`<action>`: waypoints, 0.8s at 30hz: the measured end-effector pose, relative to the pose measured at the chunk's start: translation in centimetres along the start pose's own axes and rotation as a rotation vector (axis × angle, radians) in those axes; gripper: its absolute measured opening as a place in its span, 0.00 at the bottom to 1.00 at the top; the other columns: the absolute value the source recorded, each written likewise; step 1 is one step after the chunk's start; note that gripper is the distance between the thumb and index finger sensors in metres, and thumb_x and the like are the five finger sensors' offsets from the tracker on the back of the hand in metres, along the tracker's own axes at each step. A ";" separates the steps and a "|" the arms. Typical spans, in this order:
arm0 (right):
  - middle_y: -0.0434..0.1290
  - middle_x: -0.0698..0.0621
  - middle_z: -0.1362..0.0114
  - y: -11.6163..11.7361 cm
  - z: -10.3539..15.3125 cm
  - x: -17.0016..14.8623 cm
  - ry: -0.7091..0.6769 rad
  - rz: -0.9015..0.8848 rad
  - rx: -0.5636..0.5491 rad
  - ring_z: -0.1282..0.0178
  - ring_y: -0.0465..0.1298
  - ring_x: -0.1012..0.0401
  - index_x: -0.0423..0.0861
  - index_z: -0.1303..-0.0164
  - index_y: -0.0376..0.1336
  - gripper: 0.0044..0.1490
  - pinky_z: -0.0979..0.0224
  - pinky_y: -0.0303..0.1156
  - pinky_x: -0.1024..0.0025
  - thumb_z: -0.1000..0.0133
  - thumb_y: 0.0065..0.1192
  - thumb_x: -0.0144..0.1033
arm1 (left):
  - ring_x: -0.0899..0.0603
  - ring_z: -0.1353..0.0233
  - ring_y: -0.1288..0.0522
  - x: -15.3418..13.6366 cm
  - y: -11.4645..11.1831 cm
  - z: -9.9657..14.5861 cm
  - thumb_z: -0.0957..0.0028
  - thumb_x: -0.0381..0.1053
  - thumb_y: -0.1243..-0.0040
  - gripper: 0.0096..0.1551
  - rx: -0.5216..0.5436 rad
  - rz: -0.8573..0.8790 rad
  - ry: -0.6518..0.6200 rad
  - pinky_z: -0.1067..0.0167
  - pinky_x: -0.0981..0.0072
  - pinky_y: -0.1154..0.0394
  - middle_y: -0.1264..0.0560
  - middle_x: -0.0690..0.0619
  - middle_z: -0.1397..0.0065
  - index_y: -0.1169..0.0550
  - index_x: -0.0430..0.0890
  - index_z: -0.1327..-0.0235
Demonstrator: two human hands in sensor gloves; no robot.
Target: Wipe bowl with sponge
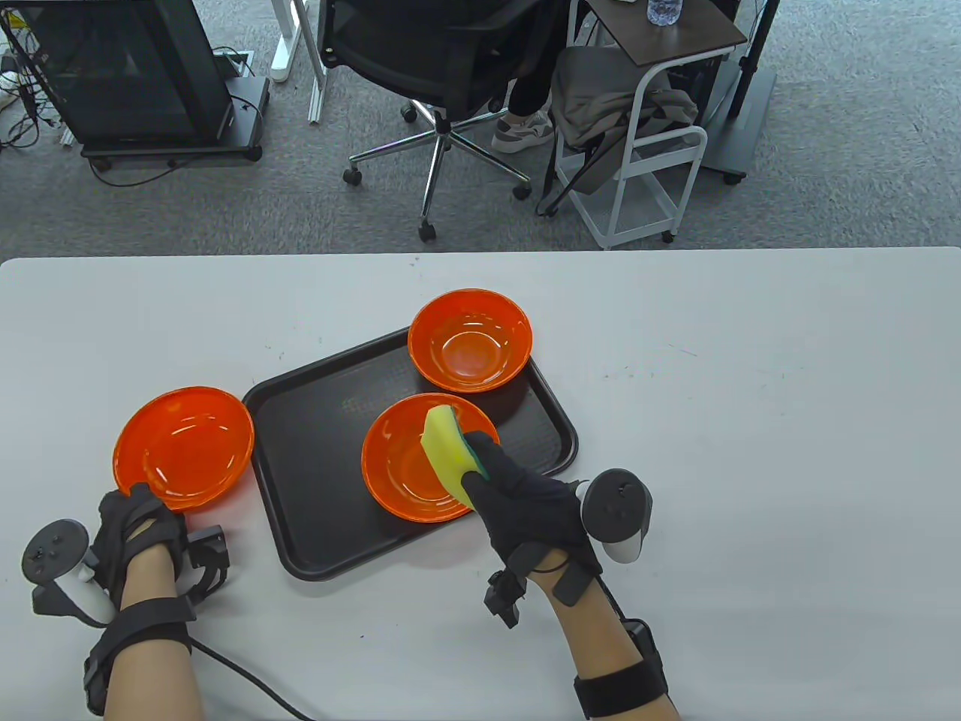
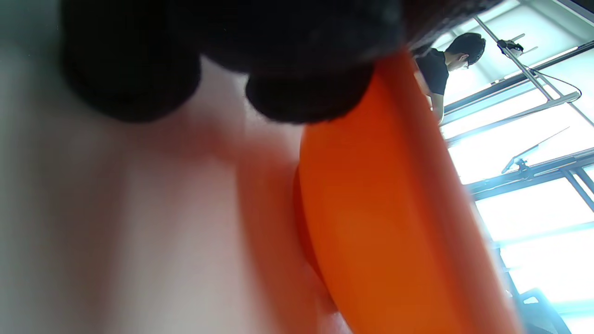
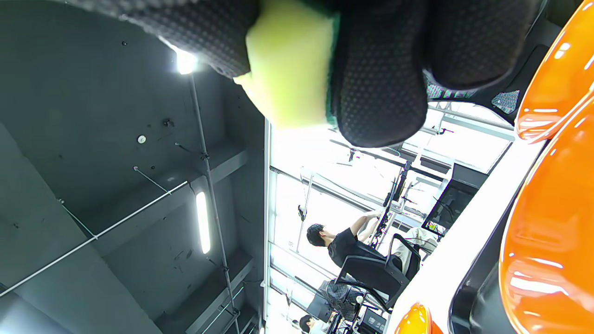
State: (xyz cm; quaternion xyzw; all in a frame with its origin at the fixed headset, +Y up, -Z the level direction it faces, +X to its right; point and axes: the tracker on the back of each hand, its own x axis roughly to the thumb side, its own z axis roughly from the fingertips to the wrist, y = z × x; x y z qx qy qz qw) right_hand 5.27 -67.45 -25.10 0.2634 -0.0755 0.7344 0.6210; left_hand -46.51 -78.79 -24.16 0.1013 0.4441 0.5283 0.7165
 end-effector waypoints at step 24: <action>0.73 0.31 0.33 -0.1 0.0 0.0 0.001 -0.004 0.005 0.46 0.82 0.44 0.35 0.29 0.55 0.33 0.41 0.72 0.39 0.36 0.60 0.38 | 0.54 0.79 0.18 6.6 -0.7 3.9 0.45 0.66 0.38 0.40 -0.025 -0.314 -0.352 0.63 0.56 0.15 0.17 0.51 0.62 0.34 0.47 0.27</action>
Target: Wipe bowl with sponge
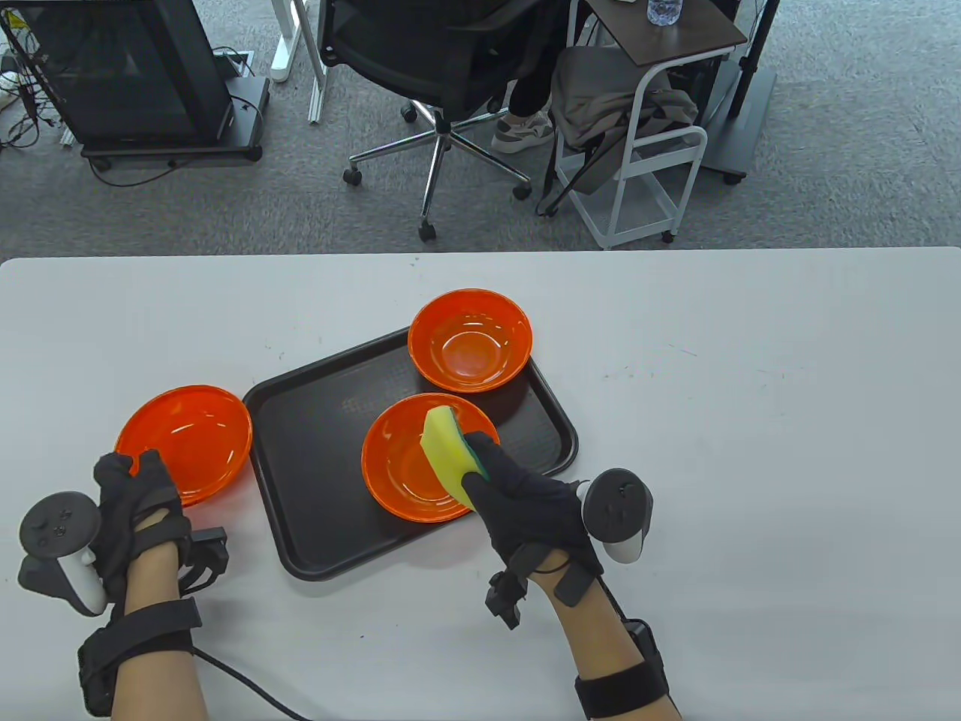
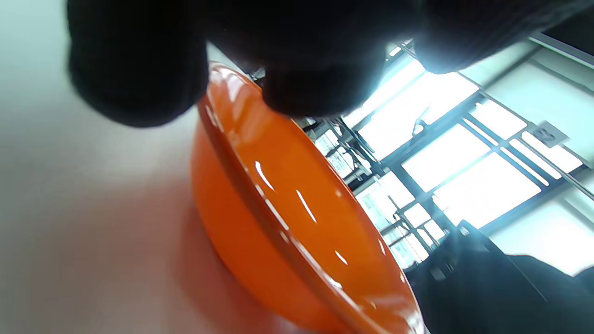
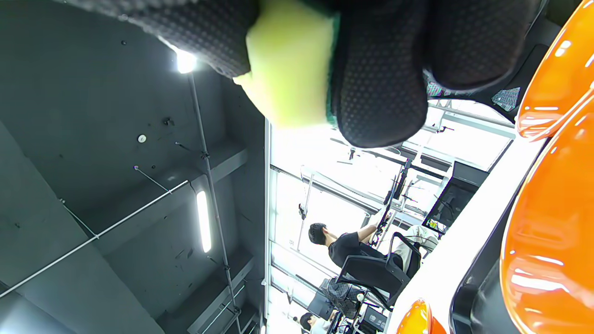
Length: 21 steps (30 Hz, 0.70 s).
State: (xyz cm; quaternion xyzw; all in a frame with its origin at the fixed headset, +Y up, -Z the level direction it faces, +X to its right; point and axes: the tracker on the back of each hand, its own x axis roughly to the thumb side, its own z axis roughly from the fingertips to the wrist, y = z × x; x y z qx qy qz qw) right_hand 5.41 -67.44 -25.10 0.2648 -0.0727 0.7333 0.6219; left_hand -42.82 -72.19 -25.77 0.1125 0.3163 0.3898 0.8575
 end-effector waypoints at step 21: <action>0.73 0.31 0.33 0.0 -0.1 0.0 -0.001 0.012 0.007 0.46 0.82 0.44 0.35 0.29 0.55 0.33 0.41 0.72 0.39 0.36 0.60 0.38 | 0.50 0.71 0.16 6.8 -13.7 6.4 0.46 0.72 0.39 0.49 -0.684 -0.200 -0.254 0.59 0.52 0.17 0.18 0.46 0.54 0.38 0.40 0.26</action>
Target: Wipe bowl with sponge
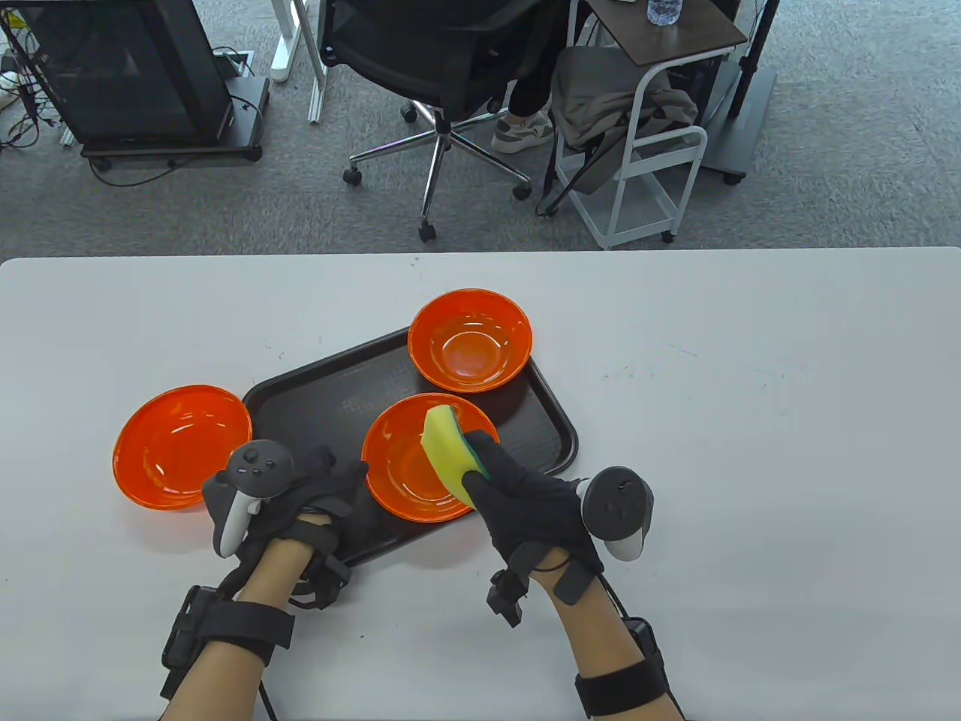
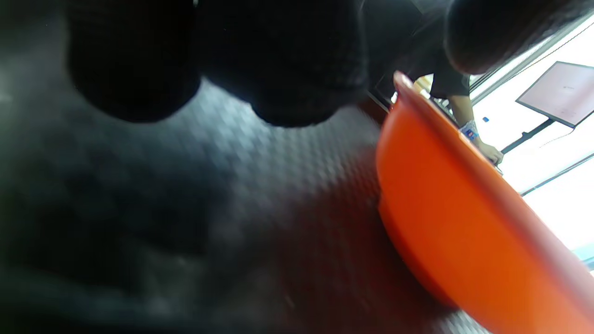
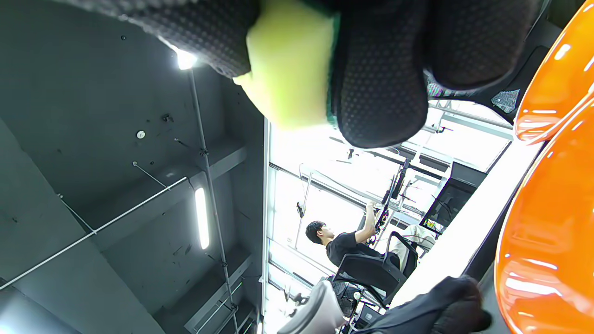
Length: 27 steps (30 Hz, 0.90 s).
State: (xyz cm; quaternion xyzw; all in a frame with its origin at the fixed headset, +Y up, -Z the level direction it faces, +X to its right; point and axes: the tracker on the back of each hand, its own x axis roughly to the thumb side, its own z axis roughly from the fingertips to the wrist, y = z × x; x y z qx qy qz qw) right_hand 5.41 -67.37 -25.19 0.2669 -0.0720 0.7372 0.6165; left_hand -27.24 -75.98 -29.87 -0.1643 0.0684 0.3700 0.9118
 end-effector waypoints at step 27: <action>0.73 0.31 0.33 0.0 -0.1 0.2 -0.011 0.064 0.020 0.46 0.82 0.44 0.35 0.29 0.55 0.32 0.41 0.72 0.39 0.36 0.60 0.38 | 0.54 0.73 0.14 1.4 0.4 -0.1 0.42 0.57 0.43 0.35 -0.006 0.190 -0.108 0.64 0.59 0.14 0.17 0.49 0.56 0.36 0.39 0.31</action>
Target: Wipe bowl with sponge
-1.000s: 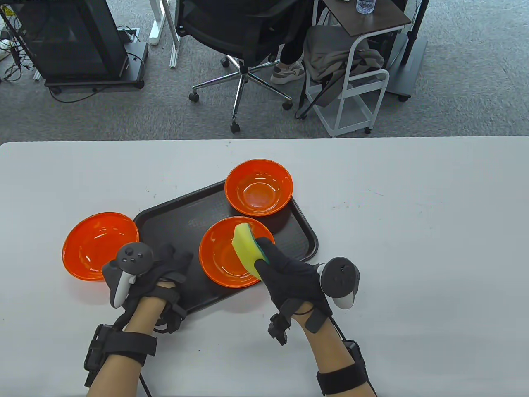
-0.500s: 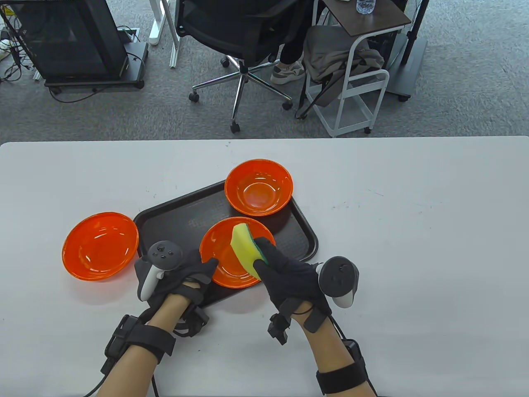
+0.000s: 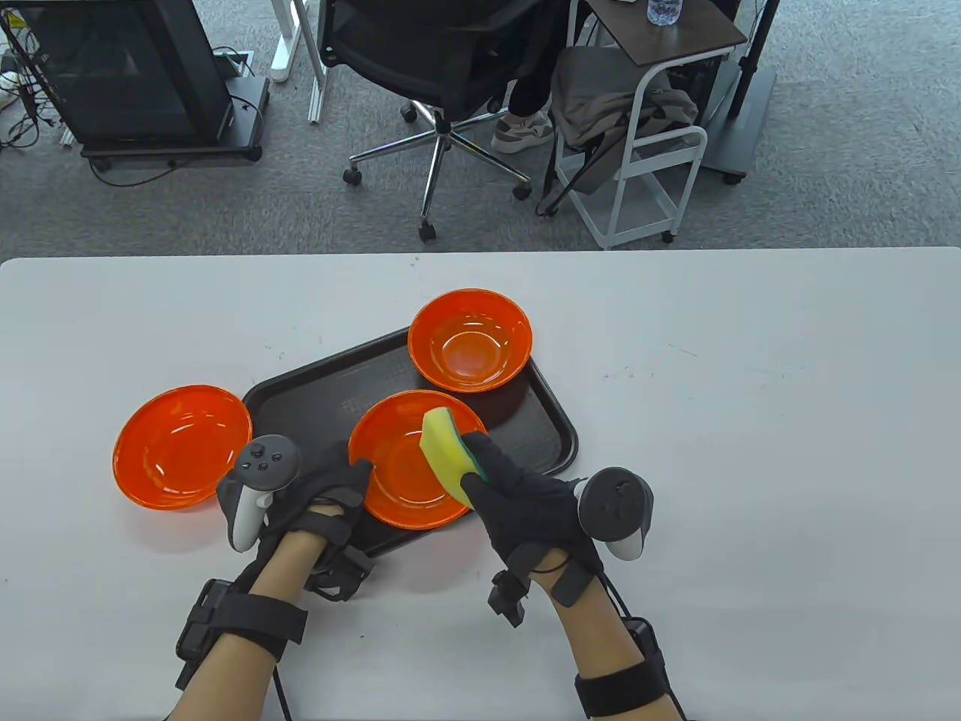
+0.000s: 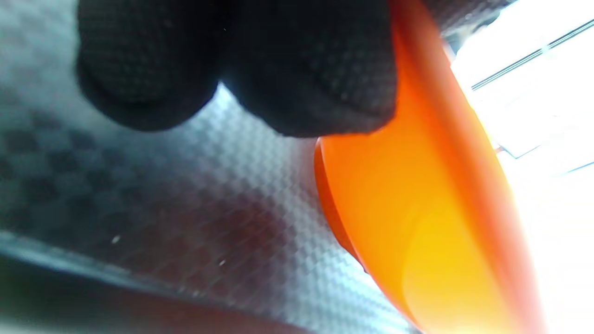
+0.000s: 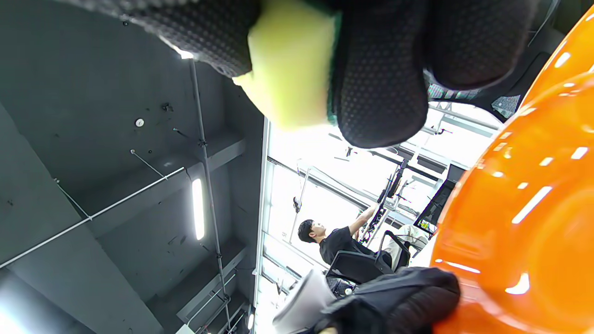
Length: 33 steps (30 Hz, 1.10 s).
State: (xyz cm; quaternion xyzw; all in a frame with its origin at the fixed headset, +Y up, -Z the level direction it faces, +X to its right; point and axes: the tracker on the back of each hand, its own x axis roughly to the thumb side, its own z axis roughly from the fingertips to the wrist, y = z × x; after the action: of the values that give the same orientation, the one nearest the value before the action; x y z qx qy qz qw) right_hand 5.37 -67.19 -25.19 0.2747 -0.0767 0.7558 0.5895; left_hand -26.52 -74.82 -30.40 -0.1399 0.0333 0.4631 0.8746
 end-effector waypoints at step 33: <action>0.70 0.32 0.27 6.5 -0.2 5.2 -0.110 1.275 0.373 0.45 0.78 0.46 0.41 0.29 0.59 0.32 0.41 0.71 0.41 0.41 0.68 0.35 | 0.53 0.76 0.15 5.5 2.8 6.0 0.43 0.58 0.40 0.34 0.111 -0.161 -0.323 0.66 0.58 0.15 0.16 0.47 0.61 0.31 0.39 0.32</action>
State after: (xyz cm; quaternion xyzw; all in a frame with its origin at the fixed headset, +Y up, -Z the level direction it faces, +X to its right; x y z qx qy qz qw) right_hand -1.58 -64.56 -21.41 0.3112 -0.1221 0.9418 -0.0350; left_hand -26.13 -67.25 -26.28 -0.0177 -0.0933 0.4054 0.9092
